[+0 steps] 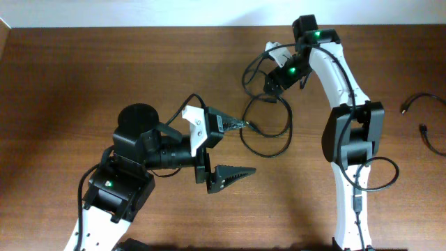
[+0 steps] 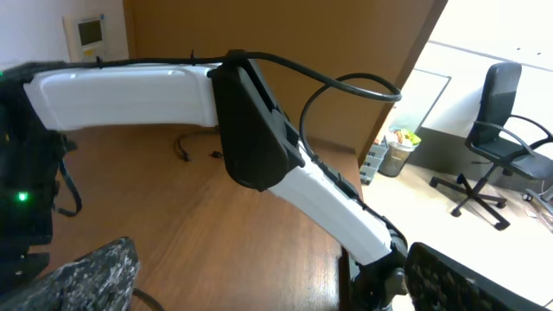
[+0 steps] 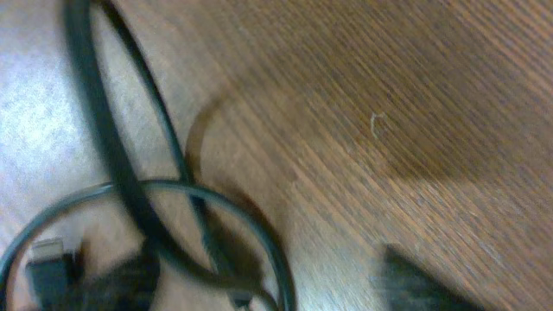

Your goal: Untangle cables

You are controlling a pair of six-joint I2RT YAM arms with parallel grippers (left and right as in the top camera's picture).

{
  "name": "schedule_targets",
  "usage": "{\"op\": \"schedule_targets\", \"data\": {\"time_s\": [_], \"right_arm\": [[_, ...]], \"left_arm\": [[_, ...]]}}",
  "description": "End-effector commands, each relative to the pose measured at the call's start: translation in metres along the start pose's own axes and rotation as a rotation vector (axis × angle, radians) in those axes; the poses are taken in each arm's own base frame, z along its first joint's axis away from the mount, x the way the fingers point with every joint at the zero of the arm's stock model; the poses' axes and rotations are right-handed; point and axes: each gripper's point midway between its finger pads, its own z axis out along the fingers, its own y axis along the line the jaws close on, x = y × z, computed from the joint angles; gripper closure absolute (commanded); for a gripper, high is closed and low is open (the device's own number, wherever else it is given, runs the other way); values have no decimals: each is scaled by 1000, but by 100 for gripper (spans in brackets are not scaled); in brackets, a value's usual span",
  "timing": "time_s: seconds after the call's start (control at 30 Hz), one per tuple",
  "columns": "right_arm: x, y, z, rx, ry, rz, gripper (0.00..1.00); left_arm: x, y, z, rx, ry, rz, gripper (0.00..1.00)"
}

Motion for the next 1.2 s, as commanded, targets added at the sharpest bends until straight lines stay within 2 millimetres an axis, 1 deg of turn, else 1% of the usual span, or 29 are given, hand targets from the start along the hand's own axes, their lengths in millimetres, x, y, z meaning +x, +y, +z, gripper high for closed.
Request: {"op": "schedule_targets", "data": {"time_s": [0.0, 0.03, 0.07, 0.13, 0.17, 0.2, 0.23, 0.27, 0.3, 0.33, 0.4, 0.43, 0.47, 0.5, 0.53, 0.57, 0.6, 0.63, 0.67, 0.7, 0.77, 0.8, 0.83, 0.9, 0.93, 1.0, 1.07, 1.1, 1.17], "right_arm": [[2, 9, 19, -17, 12, -32, 90], [1, 13, 24, -21, 14, -42, 96], [-1, 17, 25, -22, 13, -51, 96], [-20, 44, 25, -130, -63, -74, 96], [-38, 60, 14, -209, -138, -65, 96], [-60, 68, -5, -247, -208, -14, 96], [-91, 73, -37, -271, -296, 68, 96], [-109, 80, -59, -303, -353, 89, 96], [-121, 89, -78, -331, -397, 67, 96], [-133, 102, -105, -360, -442, 49, 96], [-149, 123, -145, -364, -501, 31, 96], [-155, 133, -158, -358, -527, -1, 96], [-164, 155, -178, -354, -565, -61, 96], [-170, 169, -187, -355, -587, -96, 96], [-178, 192, -199, -364, -617, -137, 96], [-184, 213, -207, -392, -626, -132, 96], [-187, 239, -216, -405, -636, -174, 96], [-188, 252, -224, -404, -648, -200, 96], [-190, 260, -238, -327, -672, -214, 96], [-191, 257, -252, -219, -694, -209, 96], [-188, 258, -296, -92, -765, -219, 96], [-183, 252, -321, -10, -803, -203, 96], [-178, 246, -337, 41, -824, -189, 96], [-160, 212, -383, 194, -879, -144, 96], [-143, 186, -418, 273, -926, -101, 96], [-128, 167, -458, 353, -995, -78, 96], [-113, 161, -497, 436, -1070, -73, 96], [-92, 136, -531, 600, -1105, 4, 96], [-54, 96, -564, 816, -1096, 149, 96]], "left_arm": [[-5, -4, -2, 1, -10, 23, 1], [-5, -4, -2, 1, -10, 22, 1], [-5, -4, -2, 1, -10, 22, 1], [-4, -4, -2, 1, -8, 19, 1], [-4, -4, -2, 1, -8, 19, 1], [-4, -4, -2, 1, -8, 19, 1], [-4, -4, -2, 1, -9, 20, 1], [-4, -4, -2, 1, -9, 20, 1], [-4, -4, -2, 1, -8, 19, 1], [-4, -4, -2, 2, -8, 19, 1], [-4, -4, -2, 2, -8, 19, 1], [-4, -5, -2, 4, -8, 18, 1], [-2, -5, -2, 4, -3, 10, 1], [0, -5, -2, 5, 4, -1, 1], [1, -5, -2, 5, 9, -9, 1], [2, -5, -2, 5, 10, -12, 1], [-1, -8, -3, 18, 3, -2, 1], [-4, -11, -4, 33, -7, -2, 1], [-9, -20, -7, 56, -22, 23, 1], [-12, -26, -10, 56, -30, 38, 1], [-17, -33, -15, 55, -45, 64, 1], [-18, -35, -16, 55, -47, 68, 1], [-18, -35, -16, 55, -47, 66, 1], [-16, -35, -16, 56, -38, 21, 1], [-11, -34, -16, 56, -23, -6, 1], [-10, -34, -16, 55, -20, -10, 1], [-10, -34, -16, 56, -22, -8, 1], [-9, -34, -16, 56, -17, -16, 1], [-5, -34, -16, 56, -6, -36, 1]]}}
